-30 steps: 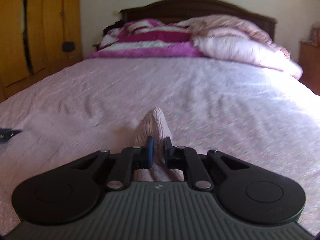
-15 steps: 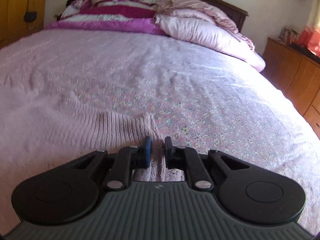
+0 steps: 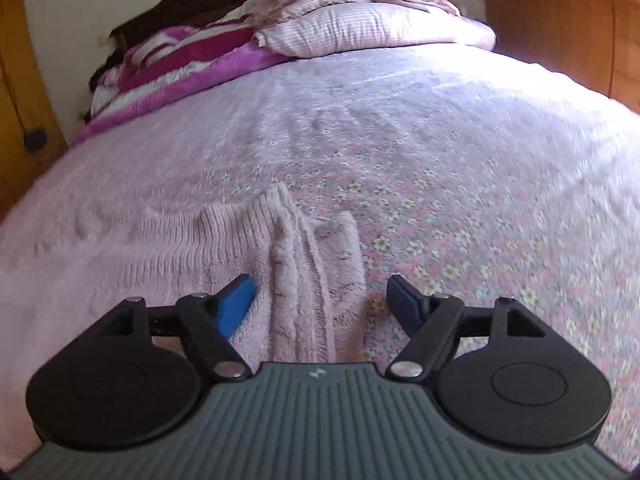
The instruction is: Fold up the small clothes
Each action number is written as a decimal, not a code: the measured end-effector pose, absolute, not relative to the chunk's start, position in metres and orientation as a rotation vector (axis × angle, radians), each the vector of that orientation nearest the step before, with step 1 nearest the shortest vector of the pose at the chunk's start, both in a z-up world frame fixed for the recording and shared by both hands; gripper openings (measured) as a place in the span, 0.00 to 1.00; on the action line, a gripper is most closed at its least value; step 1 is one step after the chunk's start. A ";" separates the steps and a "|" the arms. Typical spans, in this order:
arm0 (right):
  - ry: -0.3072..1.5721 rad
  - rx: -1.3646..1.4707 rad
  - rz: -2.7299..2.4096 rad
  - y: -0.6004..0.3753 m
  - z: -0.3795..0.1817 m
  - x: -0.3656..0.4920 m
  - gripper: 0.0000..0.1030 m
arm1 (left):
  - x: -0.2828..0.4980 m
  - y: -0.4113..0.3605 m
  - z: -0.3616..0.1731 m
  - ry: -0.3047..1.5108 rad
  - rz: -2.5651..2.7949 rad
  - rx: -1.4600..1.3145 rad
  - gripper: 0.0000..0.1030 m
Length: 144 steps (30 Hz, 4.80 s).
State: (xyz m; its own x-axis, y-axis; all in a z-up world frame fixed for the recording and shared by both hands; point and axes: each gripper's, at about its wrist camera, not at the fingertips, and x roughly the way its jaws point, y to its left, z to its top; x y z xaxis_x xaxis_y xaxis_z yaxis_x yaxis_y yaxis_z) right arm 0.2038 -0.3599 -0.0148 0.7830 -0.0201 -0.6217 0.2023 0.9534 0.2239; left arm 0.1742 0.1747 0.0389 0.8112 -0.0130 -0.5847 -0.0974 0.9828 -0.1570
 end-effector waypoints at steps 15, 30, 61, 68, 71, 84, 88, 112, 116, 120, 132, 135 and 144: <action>0.689 0.430 -0.070 -0.380 -0.005 0.127 0.93 | 0.131 0.130 0.059 0.711 -0.027 -0.126 0.73; 0.691 0.595 0.036 -0.381 -0.027 0.115 1.00 | 0.094 0.091 0.062 0.771 -0.012 -0.073 0.73; 0.550 0.902 0.198 -0.416 -0.066 0.131 0.34 | 0.095 0.058 0.042 0.851 0.001 0.018 0.73; 0.469 0.955 0.243 -0.402 -0.058 0.141 0.83 | 0.094 0.060 0.041 0.853 0.012 0.018 0.73; 0.470 0.891 0.234 -0.392 -0.054 0.148 0.79 | 0.093 0.062 0.043 0.849 0.018 0.016 0.73; 0.405 0.928 0.288 -0.384 -0.022 0.151 0.18 | 0.090 0.083 0.061 0.812 0.042 0.017 0.73; 0.418 0.893 0.341 -0.367 -0.004 0.155 0.18 | 0.087 0.093 0.066 0.801 0.053 0.004 0.73; 0.397 0.990 0.569 -0.230 0.056 0.180 0.16 | 0.080 0.160 0.096 0.716 0.140 -0.049 0.73; 0.424 0.969 0.604 -0.195 0.060 0.185 0.16 | 0.081 0.170 0.096 0.712 0.148 -0.069 0.73; 0.461 0.924 0.647 -0.155 0.064 0.191 0.16 | 0.080 0.181 0.092 0.710 0.157 -0.075 0.73; 0.716 0.658 0.644 -0.047 0.018 0.198 0.23 | 0.076 0.217 0.073 0.745 0.212 -0.125 0.73; 0.703 0.681 0.670 -0.042 0.022 0.192 0.44 | 0.077 0.221 0.072 0.742 0.216 -0.145 0.73; 0.617 0.689 0.601 -0.088 0.045 0.154 0.60 | 0.080 0.202 0.082 0.682 0.099 -0.123 0.73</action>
